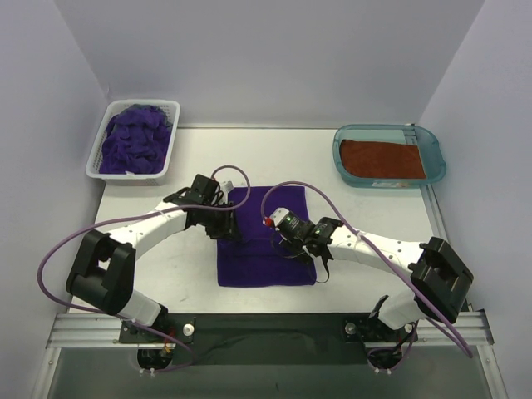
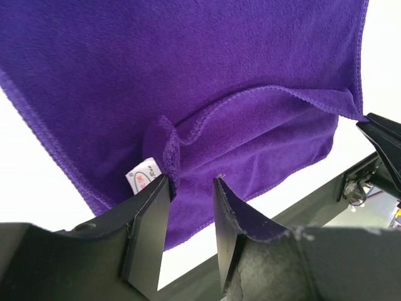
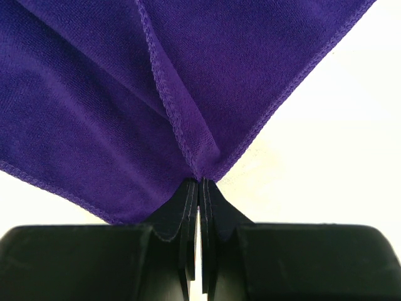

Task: Fold and stack the towels
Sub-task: Fold the towel

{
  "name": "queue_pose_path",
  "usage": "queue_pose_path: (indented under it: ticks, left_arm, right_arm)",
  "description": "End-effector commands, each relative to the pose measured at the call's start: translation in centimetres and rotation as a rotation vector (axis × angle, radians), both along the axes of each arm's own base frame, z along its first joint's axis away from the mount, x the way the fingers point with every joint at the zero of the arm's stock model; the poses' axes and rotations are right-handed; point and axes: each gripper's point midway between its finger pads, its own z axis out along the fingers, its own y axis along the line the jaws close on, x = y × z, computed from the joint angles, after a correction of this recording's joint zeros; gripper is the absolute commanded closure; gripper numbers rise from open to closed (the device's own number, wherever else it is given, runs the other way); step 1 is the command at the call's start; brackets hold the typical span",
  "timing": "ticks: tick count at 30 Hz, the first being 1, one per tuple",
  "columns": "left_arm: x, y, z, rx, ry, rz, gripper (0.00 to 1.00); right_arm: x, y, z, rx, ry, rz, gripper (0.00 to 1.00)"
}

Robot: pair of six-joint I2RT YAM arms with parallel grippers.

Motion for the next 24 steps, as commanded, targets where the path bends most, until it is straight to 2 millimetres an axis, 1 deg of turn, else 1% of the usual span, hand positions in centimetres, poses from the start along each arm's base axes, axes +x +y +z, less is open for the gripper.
queue_pose_path:
  ticks: [1,5,6,10,15,17,24]
  left_arm:
    - [0.4,-1.2,1.0,-0.060,-0.048,-0.012,0.56]
    - [0.7,-0.1,-0.4,0.015,-0.049,0.014,0.56]
    - [0.9,0.5,-1.1,0.051,-0.047,0.029,0.56]
    - [1.1,1.8,-2.4,0.138,-0.029,0.062,0.56]
    - [2.2,2.4,-2.7,0.180,-0.043,0.089,0.58]
    - [2.6,2.5,-2.6,0.185,-0.046,0.094,0.60]
    - [3.8,2.7,-2.6,0.191,-0.057,0.099,0.61]
  right_arm:
    - [0.1,-0.5,0.7,-0.001,-0.029,-0.016,1.00]
    - [0.1,-0.4,0.6,-0.007,-0.023,-0.014,1.00]
    - [0.1,-0.4,0.5,-0.007,-0.023,-0.013,1.00]
    - [0.0,-0.4,0.4,-0.011,-0.020,-0.011,1.00]
    - [0.0,-0.5,0.2,-0.016,-0.014,-0.012,1.00]
    - [0.0,-0.4,0.3,-0.014,-0.015,-0.011,1.00]
    - [-0.1,-0.7,0.1,-0.020,-0.013,-0.015,1.00]
